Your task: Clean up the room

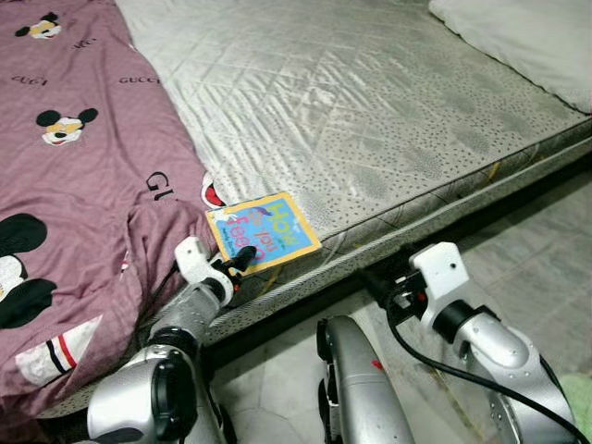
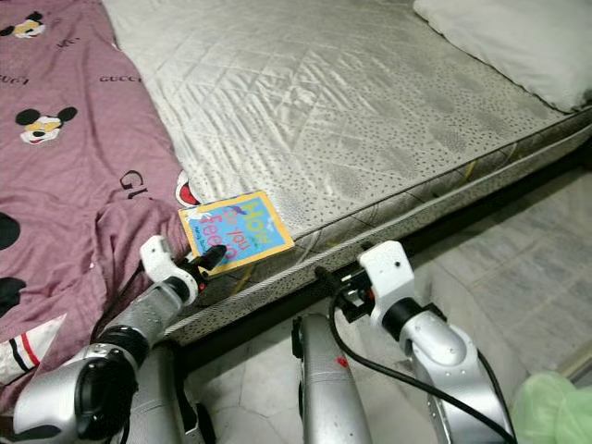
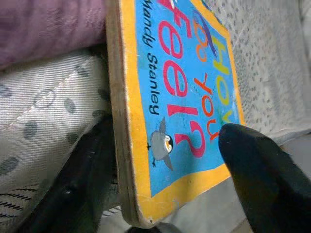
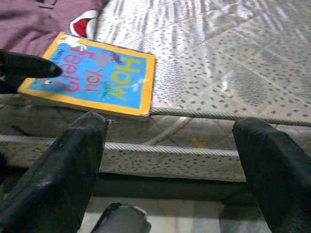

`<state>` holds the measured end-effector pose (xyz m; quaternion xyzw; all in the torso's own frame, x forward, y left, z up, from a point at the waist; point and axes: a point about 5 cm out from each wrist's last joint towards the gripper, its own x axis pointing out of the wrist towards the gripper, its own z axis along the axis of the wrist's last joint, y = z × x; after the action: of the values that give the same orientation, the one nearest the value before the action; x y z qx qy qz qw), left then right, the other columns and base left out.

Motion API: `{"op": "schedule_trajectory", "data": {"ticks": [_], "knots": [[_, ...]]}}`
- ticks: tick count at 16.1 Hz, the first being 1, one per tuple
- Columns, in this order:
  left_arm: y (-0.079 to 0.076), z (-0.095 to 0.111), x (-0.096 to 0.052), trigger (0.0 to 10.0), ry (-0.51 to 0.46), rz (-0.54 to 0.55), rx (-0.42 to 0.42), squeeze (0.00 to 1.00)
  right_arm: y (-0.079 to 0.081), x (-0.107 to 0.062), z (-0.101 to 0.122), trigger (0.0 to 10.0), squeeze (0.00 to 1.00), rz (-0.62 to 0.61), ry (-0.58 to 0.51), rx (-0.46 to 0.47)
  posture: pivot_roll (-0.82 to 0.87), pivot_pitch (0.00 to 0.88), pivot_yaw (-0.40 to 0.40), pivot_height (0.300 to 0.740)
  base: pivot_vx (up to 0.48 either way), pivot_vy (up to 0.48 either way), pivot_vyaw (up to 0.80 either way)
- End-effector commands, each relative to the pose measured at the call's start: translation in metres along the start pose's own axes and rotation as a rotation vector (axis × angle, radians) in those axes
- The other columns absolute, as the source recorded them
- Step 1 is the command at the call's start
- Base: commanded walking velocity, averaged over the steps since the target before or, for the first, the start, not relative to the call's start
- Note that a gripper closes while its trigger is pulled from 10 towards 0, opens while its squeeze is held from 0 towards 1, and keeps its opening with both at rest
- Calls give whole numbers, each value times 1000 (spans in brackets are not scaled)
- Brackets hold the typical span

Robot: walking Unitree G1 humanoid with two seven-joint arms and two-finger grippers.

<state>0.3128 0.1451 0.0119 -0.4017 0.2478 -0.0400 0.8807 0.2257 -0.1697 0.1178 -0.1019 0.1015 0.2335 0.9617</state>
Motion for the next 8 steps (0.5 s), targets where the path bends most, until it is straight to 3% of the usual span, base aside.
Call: {"op": "schedule_trajectory", "data": {"ticks": [1, 5, 8], "knots": [[-1, 6, 0, 0, -15, -22, -62, 0, -3, -2, 4, 10000, 0, -18, -9, -17, -300, 130, 4, 575, 0, 0, 0], [2, 8, -1, 0, -45, -16, -159, 0, -4, 1, 5, 10000, 0, -29, -16, -34, -299, 123, 3, 575, 0, 0, 0], [2, 8, -1, 0, -38, -11, -165, 0, -5, 4, 6, 10000, 0, -35, -22, -40, -296, 117, 4, 575, 0, 0, 0]]}}
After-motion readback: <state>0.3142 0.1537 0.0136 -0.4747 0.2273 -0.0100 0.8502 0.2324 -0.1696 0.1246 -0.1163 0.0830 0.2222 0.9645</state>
